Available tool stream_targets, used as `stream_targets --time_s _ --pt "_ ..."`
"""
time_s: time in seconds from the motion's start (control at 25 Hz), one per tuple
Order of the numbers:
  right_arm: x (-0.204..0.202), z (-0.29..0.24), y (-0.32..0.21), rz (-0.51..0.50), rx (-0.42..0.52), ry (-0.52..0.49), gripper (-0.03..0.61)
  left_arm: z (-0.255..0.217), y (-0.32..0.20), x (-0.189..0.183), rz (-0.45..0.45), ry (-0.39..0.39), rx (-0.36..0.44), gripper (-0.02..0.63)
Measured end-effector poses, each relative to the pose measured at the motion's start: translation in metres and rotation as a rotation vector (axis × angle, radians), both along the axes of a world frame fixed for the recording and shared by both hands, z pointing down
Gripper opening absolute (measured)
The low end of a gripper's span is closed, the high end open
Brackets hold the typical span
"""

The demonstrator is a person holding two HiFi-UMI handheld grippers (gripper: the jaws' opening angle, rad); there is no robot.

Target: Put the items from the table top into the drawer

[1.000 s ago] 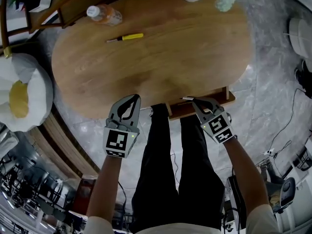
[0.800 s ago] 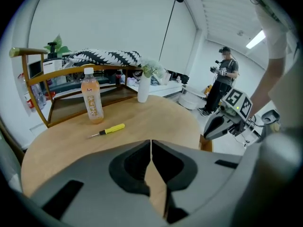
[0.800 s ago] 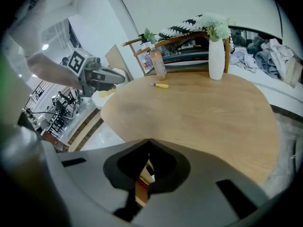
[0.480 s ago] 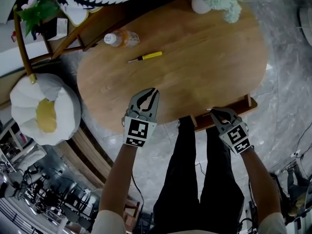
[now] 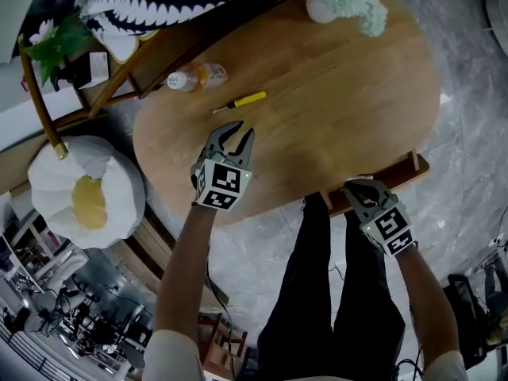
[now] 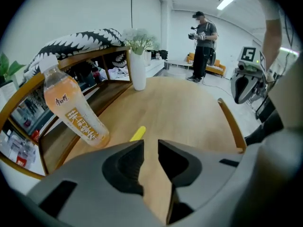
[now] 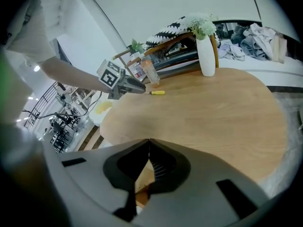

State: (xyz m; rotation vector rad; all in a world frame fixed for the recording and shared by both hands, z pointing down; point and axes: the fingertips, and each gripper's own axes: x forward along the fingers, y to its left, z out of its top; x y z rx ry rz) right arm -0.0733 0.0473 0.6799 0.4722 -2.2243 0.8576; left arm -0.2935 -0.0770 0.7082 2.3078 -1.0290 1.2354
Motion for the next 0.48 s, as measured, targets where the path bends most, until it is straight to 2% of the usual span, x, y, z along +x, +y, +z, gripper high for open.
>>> stream_targets --time_s 0.32,0.48 --pt "-0.004 0.009 0.005 0.010 -0.028 -0.005 0.020 0.035 -0.033 -0.034 0.084 -0.139 -0.025 0.123" --pt "-0.005 0.014 0.006 0.017 -0.045 -0.002 0.020 0.050 -0.046 -0.043 0.156 -0.203 -0.043 0.123"
